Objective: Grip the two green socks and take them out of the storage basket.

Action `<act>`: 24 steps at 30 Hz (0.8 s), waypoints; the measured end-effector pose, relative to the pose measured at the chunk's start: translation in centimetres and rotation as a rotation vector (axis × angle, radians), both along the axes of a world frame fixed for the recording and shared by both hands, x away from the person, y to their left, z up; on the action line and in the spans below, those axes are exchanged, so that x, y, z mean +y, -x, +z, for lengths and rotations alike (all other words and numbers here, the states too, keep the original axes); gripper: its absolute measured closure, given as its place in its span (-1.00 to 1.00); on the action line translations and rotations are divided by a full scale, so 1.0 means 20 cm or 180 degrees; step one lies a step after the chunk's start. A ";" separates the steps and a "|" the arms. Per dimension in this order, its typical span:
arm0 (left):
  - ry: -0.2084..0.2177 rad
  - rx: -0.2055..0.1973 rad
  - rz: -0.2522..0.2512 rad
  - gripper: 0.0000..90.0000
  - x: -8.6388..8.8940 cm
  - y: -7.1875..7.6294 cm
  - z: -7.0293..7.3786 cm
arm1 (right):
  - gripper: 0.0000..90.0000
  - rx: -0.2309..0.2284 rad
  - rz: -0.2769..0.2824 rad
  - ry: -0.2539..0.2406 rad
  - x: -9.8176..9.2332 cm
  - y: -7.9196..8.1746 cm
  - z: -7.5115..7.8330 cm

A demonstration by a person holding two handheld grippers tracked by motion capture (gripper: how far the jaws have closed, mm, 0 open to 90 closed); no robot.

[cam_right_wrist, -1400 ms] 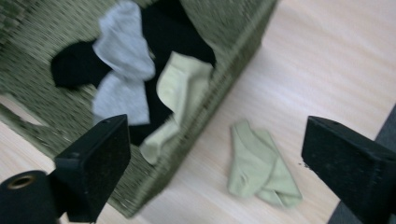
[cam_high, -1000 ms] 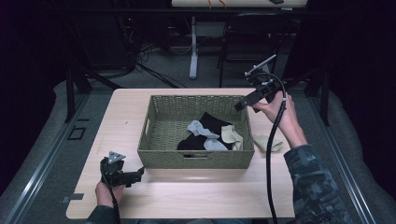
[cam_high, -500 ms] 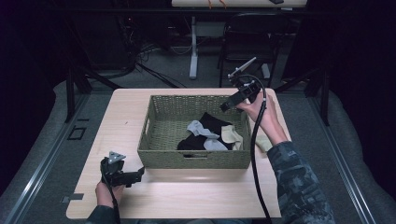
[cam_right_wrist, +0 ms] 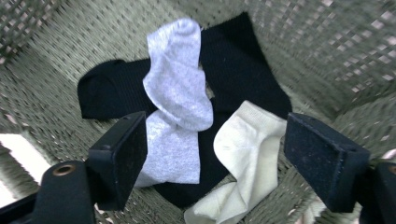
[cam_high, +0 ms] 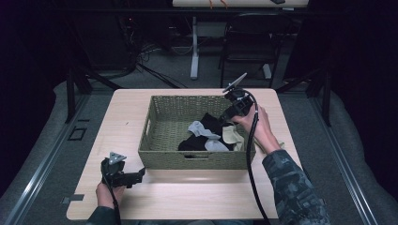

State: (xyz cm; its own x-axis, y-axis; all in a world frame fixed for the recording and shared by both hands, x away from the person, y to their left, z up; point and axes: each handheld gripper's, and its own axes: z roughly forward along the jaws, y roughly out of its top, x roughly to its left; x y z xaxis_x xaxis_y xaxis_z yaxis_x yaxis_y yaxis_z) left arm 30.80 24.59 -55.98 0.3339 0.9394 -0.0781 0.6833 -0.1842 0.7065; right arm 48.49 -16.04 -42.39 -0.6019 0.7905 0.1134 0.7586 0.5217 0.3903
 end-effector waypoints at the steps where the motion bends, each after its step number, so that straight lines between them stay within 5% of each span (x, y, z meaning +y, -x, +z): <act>1: 0.0000 0.0000 0.0001 -1.00 0.00 0.00 0.00 | -0.49 0.0011 0.0009 0.0002 0.00 0.00 -0.02; 8: 0.0001 0.0006 -0.0004 -1.00 0.00 0.00 0.00 | -0.38 0.0105 -0.0008 0.0087 0.02 0.02 -0.14; 24: -0.0002 0.0012 -0.0003 -1.00 0.00 0.00 0.00 | -0.31 0.0191 -0.0147 0.0212 0.08 -0.02 -0.27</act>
State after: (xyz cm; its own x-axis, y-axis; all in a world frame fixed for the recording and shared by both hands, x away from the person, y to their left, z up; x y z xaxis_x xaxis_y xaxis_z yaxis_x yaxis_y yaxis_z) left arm 30.81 24.67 -55.93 0.3344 0.9391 -0.0789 0.6857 -0.1850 0.7039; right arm 48.82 -14.40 -47.75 -0.5584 0.8242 0.0944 0.8034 0.5089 0.3092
